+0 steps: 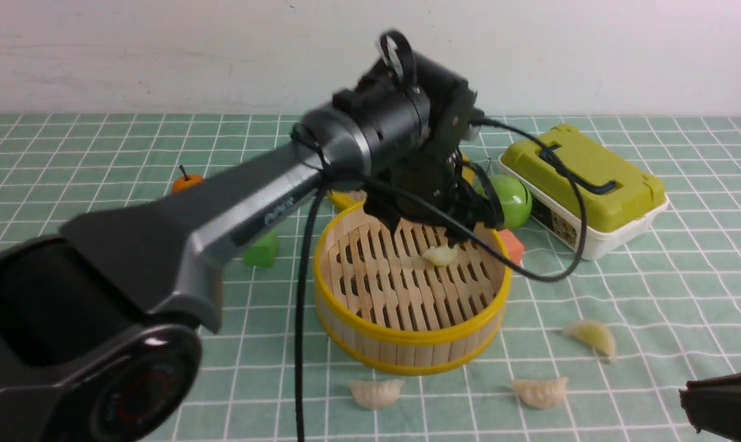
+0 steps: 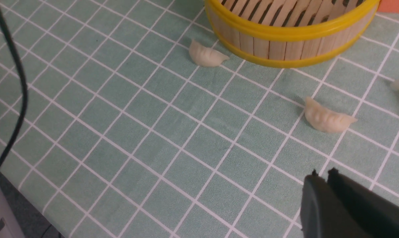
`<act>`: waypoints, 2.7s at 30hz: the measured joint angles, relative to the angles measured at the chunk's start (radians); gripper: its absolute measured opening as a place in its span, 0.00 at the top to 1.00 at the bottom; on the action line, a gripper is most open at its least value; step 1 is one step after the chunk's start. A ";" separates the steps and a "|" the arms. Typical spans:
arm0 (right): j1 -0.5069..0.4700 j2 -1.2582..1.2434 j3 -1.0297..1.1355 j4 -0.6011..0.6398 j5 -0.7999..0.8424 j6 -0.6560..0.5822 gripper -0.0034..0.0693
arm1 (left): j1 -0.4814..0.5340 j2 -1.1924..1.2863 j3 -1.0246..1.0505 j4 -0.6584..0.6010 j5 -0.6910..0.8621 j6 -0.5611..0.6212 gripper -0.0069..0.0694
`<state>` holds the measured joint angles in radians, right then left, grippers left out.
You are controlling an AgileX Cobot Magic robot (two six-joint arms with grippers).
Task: Put the dumplings into the steamer on the table with the blue tablecloth.
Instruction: 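Place the dumpling into the bamboo steamer basket with the left gripper, then reach for and grasp a dumpling on the table with the left gripper, then place the dumpling into the bamboo steamer basket with the left gripper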
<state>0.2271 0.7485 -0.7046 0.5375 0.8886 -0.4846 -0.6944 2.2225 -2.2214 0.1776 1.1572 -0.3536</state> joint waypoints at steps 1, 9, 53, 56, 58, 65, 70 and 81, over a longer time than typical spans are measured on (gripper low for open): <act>0.003 0.000 0.000 -0.001 -0.002 0.000 0.90 | 0.000 -0.054 0.003 0.001 0.037 0.017 0.15; 0.005 0.000 0.000 -0.001 -0.024 0.000 0.89 | 0.000 -0.407 0.373 -0.084 0.077 0.205 0.21; 0.005 0.000 0.000 -0.001 -0.019 0.002 0.85 | 0.000 -0.259 0.876 -0.291 -0.276 0.690 0.67; 0.005 0.000 0.000 -0.001 -0.019 0.002 0.85 | 0.000 -0.314 0.855 -0.298 -0.221 0.624 0.67; 0.005 0.000 0.000 0.000 -0.019 0.002 0.85 | 0.001 -0.366 0.790 -0.299 -0.218 0.511 0.67; 0.005 0.000 0.000 0.012 -0.019 0.002 0.84 | 0.069 -0.311 0.488 -0.307 -0.240 0.242 0.67; 0.005 0.000 0.000 0.007 -0.006 0.015 0.84 | 0.118 -0.096 0.290 -0.301 -0.237 0.186 0.67; 0.005 0.060 -0.097 -0.307 0.076 0.331 0.82 | 0.157 0.114 0.098 -0.213 -0.151 0.108 0.44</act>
<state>0.2324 0.8087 -0.8016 0.2305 0.9641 -0.1534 -0.5369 2.3368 -2.1230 -0.0358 1.0061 -0.2452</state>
